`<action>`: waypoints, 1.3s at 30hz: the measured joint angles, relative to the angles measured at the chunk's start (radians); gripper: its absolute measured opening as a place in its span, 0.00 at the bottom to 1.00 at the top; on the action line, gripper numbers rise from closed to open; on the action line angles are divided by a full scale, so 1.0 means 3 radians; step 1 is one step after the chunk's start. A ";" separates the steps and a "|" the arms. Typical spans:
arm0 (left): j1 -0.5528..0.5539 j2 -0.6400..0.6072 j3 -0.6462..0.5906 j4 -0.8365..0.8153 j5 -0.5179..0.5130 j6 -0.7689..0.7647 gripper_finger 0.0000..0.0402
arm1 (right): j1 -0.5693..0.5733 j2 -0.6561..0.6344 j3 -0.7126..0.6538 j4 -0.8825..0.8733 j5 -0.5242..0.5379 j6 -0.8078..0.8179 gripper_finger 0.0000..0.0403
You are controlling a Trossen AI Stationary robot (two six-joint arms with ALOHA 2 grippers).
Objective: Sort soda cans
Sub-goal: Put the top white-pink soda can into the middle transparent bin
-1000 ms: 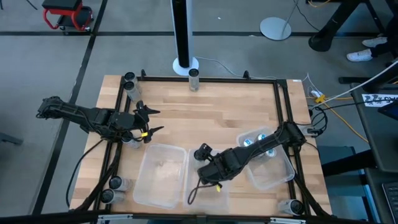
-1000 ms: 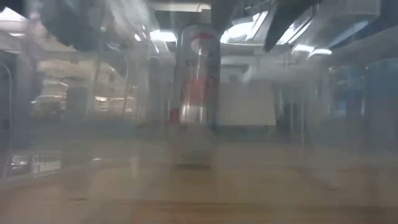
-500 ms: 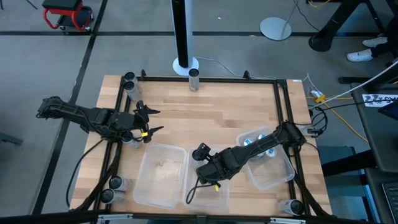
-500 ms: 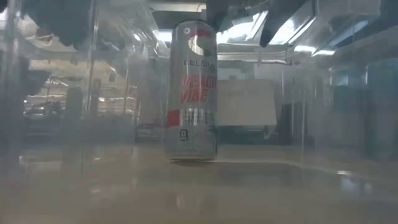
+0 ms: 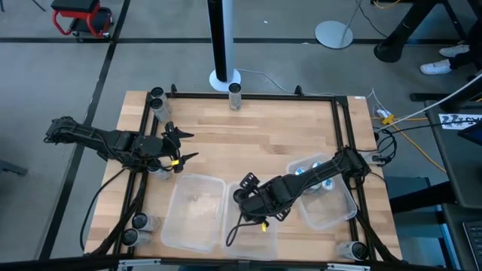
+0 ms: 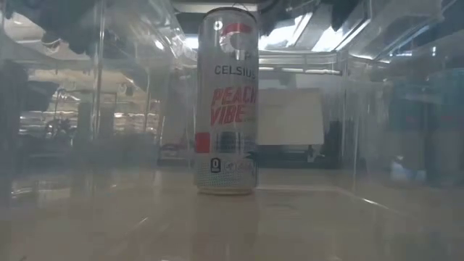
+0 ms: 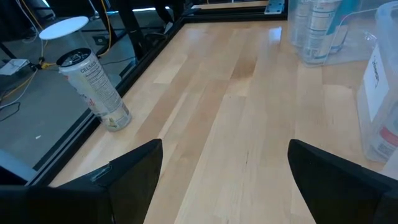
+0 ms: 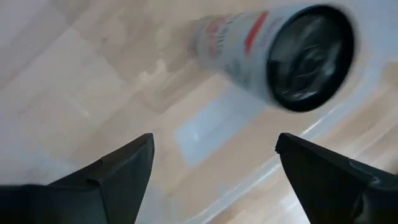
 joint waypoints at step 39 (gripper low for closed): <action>0.0001 0.0000 0.0000 0.0001 0.0001 -0.0001 0.83 | -0.0172 -0.0019 -0.0721 0.0488 0.0492 0.0024 0.85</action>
